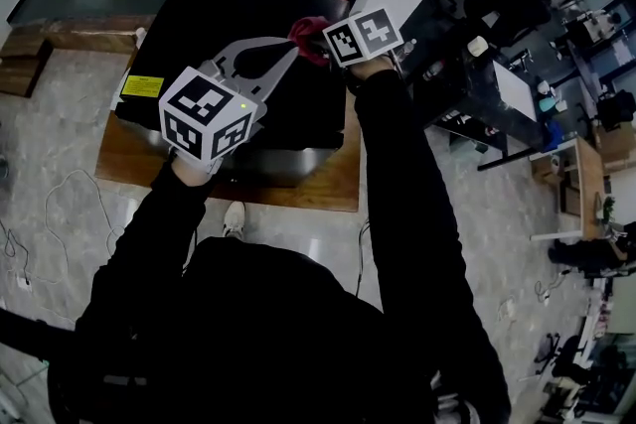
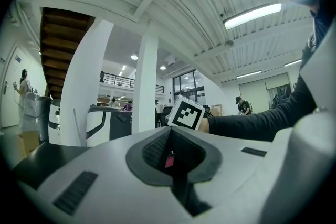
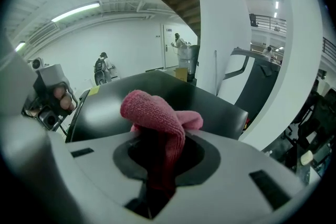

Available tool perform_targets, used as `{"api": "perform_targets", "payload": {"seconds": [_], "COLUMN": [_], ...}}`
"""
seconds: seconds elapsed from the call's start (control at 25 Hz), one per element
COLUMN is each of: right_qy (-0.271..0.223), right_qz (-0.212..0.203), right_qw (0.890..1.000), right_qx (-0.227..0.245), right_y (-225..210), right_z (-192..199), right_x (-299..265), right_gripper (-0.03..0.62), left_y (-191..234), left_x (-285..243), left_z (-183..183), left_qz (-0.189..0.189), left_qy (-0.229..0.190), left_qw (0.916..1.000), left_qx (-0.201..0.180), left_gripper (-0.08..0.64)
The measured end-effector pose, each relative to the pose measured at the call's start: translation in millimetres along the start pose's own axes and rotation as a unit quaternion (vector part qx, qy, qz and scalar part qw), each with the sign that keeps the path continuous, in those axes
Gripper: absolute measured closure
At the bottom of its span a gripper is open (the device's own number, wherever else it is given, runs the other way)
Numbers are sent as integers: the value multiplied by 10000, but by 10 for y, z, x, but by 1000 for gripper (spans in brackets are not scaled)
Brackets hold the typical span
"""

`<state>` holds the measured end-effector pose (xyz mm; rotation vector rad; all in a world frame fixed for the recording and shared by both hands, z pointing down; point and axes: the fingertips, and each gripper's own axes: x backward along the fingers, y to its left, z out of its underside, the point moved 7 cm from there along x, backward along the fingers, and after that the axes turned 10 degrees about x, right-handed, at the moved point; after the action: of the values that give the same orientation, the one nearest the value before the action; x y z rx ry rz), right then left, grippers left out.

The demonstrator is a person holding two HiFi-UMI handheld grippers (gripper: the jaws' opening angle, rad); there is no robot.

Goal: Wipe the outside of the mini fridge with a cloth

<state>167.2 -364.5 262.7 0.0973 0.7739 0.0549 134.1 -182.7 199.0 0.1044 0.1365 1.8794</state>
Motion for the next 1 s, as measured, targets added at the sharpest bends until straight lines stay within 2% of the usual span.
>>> {"api": "perform_targets", "payload": {"seconds": [0.24,0.52,0.64,0.84,0.92,1.0], "right_qy": [-54,-202,-111,-33,-424,-1121], "right_qz": [-70,-462,-369,-920,-728,-317], "right_qw": [9998,9983,9986,9954,9959,9922], "right_qx": [176,280,375,284,334,435], "right_y": [421,900,1054,1269,1365,1525], "right_z": [239,496,563,668,651,599], "right_x": [268,448,658,844,981,1137], "right_gripper": [515,515,515,514,512,512], "left_y": [-440,-841,-1029,-1247,-1282,-1265], "left_x": [181,470,538,691,786,905], "left_z": [147,358,427,469,447,405], "left_qz": [22,-131,-182,-295,-329,-371], "left_qy": [-80,-116,-113,-66,-81,-165], "left_qw": [9999,9998,9997,9995,9994,9992], "left_qx": [84,130,137,122,62,-26], "left_gripper": [557,557,557,557,557,557]}}
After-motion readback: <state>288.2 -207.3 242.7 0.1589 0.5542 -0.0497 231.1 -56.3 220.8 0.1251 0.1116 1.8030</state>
